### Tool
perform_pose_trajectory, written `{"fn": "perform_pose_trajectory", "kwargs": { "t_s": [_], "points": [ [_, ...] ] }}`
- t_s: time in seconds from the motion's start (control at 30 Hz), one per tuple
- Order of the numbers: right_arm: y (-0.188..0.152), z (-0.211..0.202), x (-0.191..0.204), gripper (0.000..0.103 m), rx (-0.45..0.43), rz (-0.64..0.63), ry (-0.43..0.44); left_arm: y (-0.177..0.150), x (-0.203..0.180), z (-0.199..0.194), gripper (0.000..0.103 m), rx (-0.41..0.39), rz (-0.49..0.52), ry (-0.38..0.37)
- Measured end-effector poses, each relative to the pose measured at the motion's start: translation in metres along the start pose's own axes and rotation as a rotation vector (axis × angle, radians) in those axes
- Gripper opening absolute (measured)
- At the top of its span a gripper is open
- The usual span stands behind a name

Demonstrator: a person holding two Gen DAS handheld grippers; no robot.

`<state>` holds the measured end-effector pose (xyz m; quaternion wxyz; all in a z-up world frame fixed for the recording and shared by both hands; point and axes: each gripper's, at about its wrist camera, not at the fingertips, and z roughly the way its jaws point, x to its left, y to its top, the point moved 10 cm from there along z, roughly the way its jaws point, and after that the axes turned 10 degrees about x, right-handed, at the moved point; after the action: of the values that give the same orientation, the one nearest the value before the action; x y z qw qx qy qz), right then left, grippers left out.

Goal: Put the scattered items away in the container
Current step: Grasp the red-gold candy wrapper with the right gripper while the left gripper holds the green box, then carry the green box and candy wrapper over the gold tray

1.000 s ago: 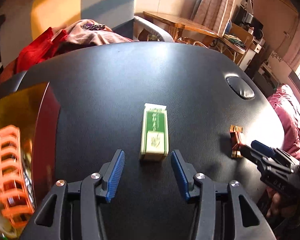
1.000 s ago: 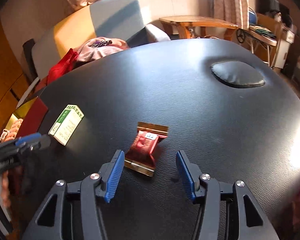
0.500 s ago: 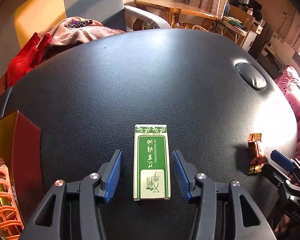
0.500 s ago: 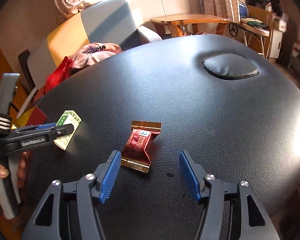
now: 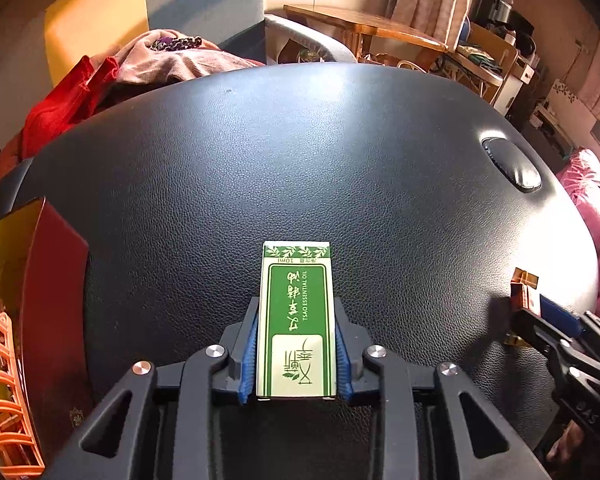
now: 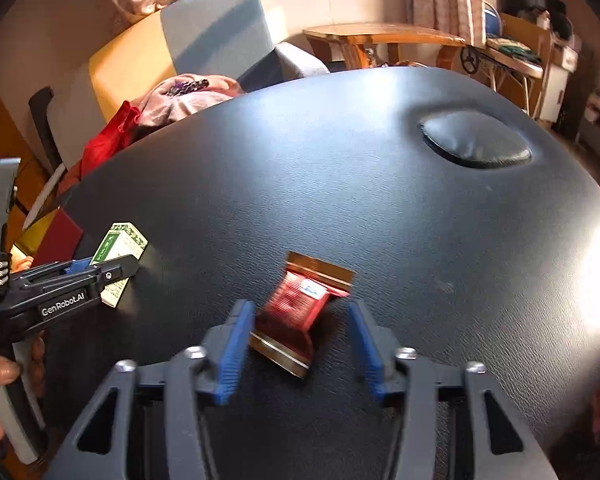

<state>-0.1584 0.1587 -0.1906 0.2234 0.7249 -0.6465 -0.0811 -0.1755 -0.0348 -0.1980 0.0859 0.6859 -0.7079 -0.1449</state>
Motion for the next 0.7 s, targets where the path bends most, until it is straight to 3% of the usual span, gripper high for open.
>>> {"fn": "perform_pose_trajectory", "kwargs": {
  "t_s": [0.2, 0.4, 0.7],
  "points": [
    [-0.006, 0.0, 0.004, 0.03, -0.014, -0.045, -0.047, -0.02, 0.002, -0.006, 0.031, -0.008, -0.026, -0.027],
    [-0.024, -0.013, 0.0, 0.029, -0.025, -0.002, 0.051, -0.054, -0.004, -0.016, 0.031, -0.028, -0.062, -0.067],
    [-0.041, -0.024, 0.025, 0.028, -0.023, -0.045, 0.095, -0.092, -0.009, -0.035, 0.031, -0.05, -0.044, -0.072]
  ]
}}
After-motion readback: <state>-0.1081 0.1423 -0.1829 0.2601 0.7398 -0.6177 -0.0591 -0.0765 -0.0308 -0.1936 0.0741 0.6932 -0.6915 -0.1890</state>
